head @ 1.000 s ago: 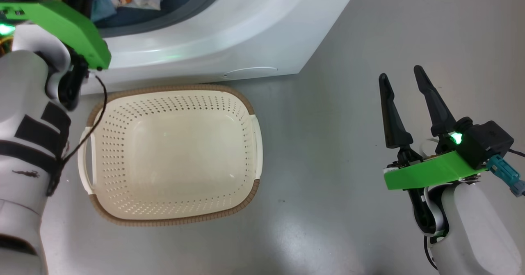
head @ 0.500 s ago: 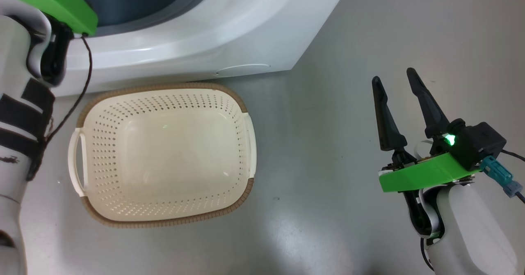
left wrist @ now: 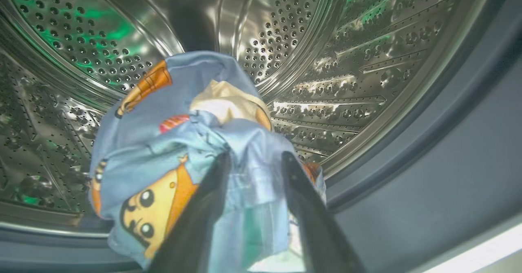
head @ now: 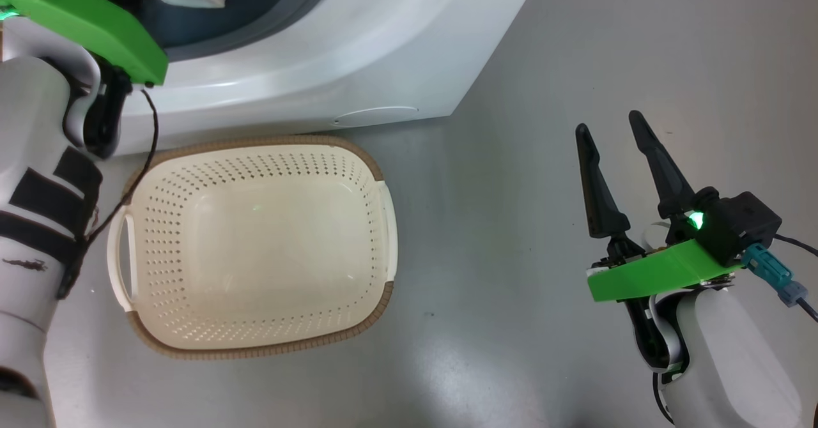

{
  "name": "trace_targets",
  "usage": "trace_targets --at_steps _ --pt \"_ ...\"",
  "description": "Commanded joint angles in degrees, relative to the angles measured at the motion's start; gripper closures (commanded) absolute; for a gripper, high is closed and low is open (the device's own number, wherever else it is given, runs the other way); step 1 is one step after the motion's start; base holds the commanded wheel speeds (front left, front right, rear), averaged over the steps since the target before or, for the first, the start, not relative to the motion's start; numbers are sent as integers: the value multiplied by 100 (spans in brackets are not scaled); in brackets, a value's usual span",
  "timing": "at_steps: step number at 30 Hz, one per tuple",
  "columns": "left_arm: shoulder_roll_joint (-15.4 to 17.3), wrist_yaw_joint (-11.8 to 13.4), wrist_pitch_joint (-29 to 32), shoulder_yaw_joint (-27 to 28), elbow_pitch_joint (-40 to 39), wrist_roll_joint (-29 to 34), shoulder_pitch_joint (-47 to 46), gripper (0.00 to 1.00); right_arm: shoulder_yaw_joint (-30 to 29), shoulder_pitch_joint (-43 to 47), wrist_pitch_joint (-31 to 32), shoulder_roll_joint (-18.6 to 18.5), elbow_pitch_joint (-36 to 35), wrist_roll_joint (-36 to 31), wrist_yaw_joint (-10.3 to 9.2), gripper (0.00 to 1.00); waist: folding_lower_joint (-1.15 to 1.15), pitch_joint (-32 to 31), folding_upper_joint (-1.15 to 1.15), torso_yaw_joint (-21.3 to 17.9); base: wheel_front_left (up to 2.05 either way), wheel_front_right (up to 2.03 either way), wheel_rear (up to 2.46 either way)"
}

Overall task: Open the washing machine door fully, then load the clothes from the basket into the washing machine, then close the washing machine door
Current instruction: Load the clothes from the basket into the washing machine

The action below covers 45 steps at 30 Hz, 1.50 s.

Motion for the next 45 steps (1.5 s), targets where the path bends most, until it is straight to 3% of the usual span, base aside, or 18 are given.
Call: trace_targets --at_steps 1,19,28,37,45 --pt "226 3 -24 75 -37 -54 -96 0 138 22 -46 40 -101 37 25 0 0 -6 0 -5 0 0 0" --pt "357 3 -84 -221 -366 -480 432 0 161 69 -46 25 44 180 25 0 0 -522 0 88 0 0 0" --pt "355 3 -85 477 -865 -109 1303 0 233 161 -46 -39 178 348 25 0 0 -1137 0 161 0 0 0" --pt "163 3 -86 1257 -1346 488 2400 0 309 391 -46 -178 376 610 25 0 0 -1922 0 342 0 0 0" --pt "-50 32 -86 1585 -1533 790 3271 0 302 687 -46 -314 504 829 25 0 0 -2543 0 594 0 0 0"
